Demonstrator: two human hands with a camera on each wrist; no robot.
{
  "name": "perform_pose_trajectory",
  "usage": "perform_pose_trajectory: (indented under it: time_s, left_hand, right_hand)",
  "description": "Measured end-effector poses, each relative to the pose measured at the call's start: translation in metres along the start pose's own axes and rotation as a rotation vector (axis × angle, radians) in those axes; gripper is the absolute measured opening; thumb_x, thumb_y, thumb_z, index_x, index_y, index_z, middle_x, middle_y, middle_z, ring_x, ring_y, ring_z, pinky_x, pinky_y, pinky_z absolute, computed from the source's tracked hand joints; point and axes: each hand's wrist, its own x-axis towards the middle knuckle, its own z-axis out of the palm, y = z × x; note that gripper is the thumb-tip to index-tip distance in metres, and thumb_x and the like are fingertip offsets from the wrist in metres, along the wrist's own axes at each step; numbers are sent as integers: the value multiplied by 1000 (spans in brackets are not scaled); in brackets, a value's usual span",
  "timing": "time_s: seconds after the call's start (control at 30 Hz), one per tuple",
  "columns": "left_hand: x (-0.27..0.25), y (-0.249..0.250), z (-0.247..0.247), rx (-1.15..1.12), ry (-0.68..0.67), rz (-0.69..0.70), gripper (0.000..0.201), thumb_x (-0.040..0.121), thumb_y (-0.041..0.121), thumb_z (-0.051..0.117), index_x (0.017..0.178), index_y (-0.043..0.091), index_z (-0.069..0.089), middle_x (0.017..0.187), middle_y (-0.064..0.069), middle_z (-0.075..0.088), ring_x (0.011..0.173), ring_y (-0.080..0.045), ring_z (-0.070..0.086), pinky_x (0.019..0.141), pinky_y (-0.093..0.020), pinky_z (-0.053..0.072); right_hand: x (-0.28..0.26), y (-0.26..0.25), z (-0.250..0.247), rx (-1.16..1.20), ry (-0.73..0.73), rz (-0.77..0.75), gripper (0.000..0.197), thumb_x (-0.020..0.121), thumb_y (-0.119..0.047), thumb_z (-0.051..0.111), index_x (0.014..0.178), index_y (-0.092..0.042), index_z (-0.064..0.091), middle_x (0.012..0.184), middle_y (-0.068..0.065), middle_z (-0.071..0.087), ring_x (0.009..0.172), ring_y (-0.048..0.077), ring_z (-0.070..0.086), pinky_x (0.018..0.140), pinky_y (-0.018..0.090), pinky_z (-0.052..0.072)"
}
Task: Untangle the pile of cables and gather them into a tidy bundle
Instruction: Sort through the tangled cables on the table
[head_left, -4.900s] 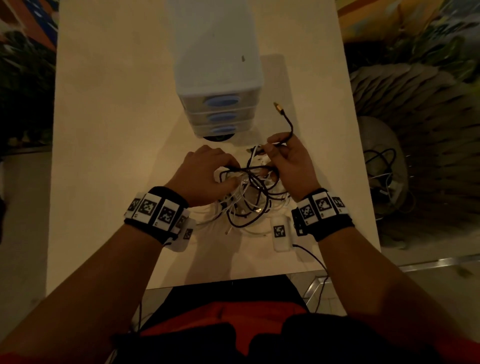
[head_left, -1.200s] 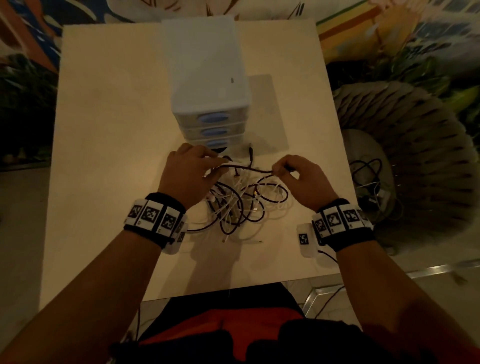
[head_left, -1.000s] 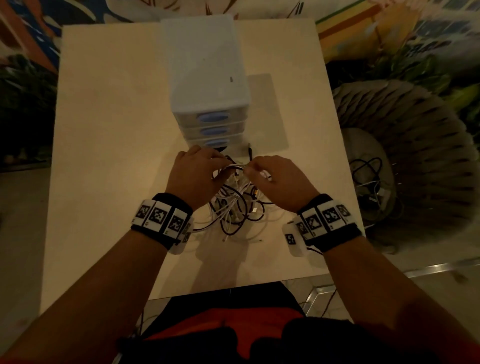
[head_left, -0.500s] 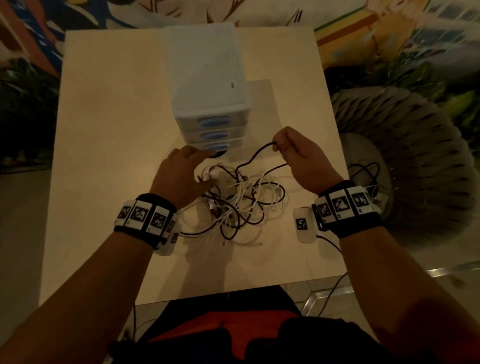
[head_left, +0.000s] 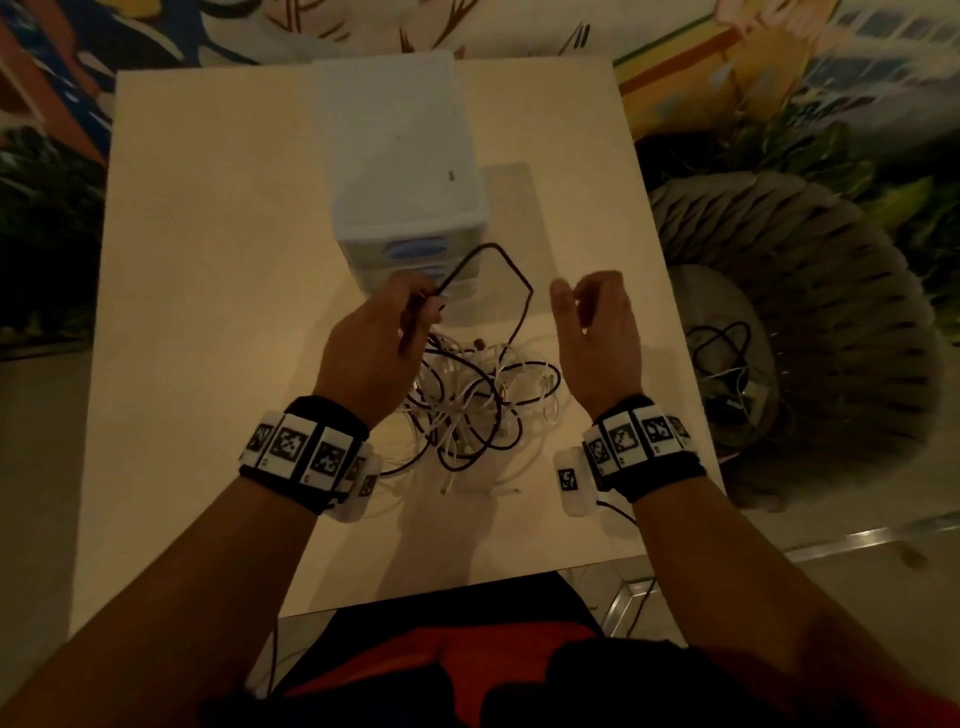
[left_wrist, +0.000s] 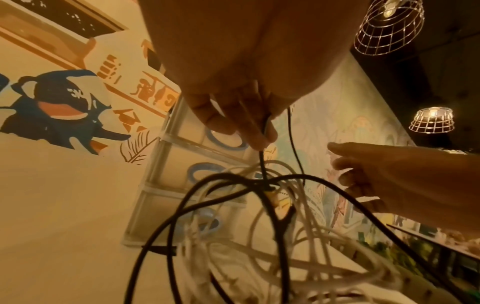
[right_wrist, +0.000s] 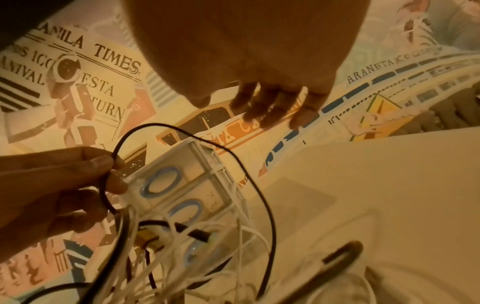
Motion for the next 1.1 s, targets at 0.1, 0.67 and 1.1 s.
perform_pose_trajectory:
  time_s: [0.1,0.67,1.1]
  left_hand:
    - [-2,2,0,-128,-16,15,21,102,39,51,117,27,57,96,11,73,78,-9,68,70,-32,56]
    - [-20,-18,21,-55,-291,41,47,91,53,60,134,32,56,116,8,59,88,-8,61,78,-38,56]
    - [-8,21,6,-182,-372,-5,67,81,73,59,138,39,48,110,19,67,91,0,66,76,-16,50]
  right_hand:
    - [-15,-9,-2,-8,-283,-105,15,96,-39,63,94,-25,59,77,-4,59,69,11,57,66,29,49]
    - [-11,-29,16,304,-475,-36,16,104,-25,55,103,-15,69,91,-8,73,88,9,70,83,29,54]
    - [-8,-48,4,603,-552,100,17,104,-21,54,111,-9,64,115,-2,75,111,20,69,92,34,57]
